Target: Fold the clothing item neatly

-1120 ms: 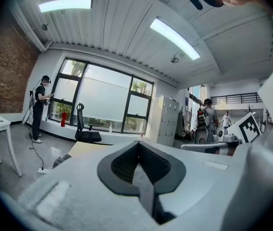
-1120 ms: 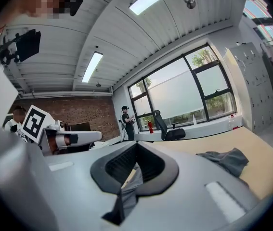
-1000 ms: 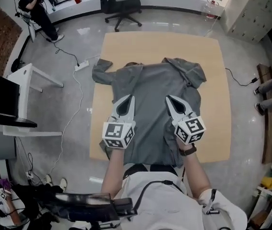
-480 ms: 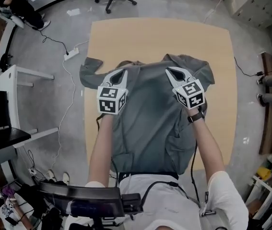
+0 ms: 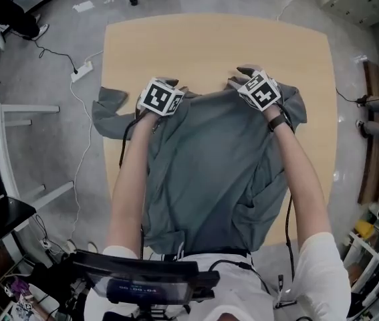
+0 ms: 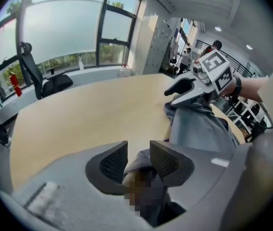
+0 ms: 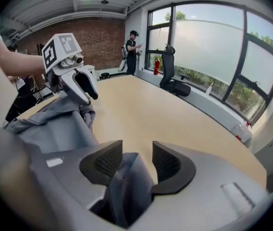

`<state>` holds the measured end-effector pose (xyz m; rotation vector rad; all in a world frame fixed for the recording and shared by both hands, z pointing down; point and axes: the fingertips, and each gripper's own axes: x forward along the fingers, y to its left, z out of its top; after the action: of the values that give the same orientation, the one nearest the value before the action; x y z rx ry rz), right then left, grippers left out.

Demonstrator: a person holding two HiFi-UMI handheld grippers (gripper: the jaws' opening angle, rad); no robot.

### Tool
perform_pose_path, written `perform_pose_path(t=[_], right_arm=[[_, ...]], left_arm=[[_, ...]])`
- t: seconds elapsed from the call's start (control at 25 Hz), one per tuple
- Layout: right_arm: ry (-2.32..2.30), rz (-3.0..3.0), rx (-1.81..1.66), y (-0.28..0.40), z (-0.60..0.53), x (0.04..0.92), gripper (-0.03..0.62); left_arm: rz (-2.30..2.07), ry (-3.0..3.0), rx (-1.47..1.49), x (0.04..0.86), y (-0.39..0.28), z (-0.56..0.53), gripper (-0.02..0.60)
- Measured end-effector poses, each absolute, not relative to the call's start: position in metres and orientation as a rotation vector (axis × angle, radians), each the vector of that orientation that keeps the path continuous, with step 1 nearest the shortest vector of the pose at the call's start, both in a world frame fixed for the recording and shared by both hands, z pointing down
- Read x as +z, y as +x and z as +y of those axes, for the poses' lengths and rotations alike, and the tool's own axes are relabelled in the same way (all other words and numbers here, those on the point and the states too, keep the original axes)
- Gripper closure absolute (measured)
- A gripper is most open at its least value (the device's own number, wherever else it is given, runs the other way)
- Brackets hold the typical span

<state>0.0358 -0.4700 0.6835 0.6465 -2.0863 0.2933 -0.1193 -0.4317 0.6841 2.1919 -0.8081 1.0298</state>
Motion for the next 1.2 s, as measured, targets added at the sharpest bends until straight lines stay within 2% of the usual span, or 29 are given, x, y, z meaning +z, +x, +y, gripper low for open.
perform_pose_path(t=[0.16,0.36,0.68,0.96,1.04,1.2], right_arm=[[0.507,-2.012,0.325,0.042,-0.462,0.712,0.404],[0.519,-2.028,0.362,0.043,-0.455,0.717,0.565],[0.855,-2.222,0.379,0.077,-0.508,0.644,0.568],[1.143,-2.294,0.264,0.119,-0.559,0.583,0.569],[1.181,-2.269,0.25,0.13,-0.566,0.584,0.569],[1.194,-2.183,0.282,0.142,-0.57,0.615,0.568]], left_arm=[[-0.654,2.156,1.197,0.716,-0.108,-0.414,0.43],[-0.677,2.203,1.184,0.714,-0.106,-0.414,0.54],[-1.096,2.221,0.756,0.638,-0.155,-0.491,0.554],[-1.312,2.303,0.614,0.588,-0.175,-0.546,0.549],[-1.328,2.293,0.656,0.594,-0.172,-0.553,0.537],[-1.276,2.271,0.744,0.617,-0.164,-0.539,0.453]])
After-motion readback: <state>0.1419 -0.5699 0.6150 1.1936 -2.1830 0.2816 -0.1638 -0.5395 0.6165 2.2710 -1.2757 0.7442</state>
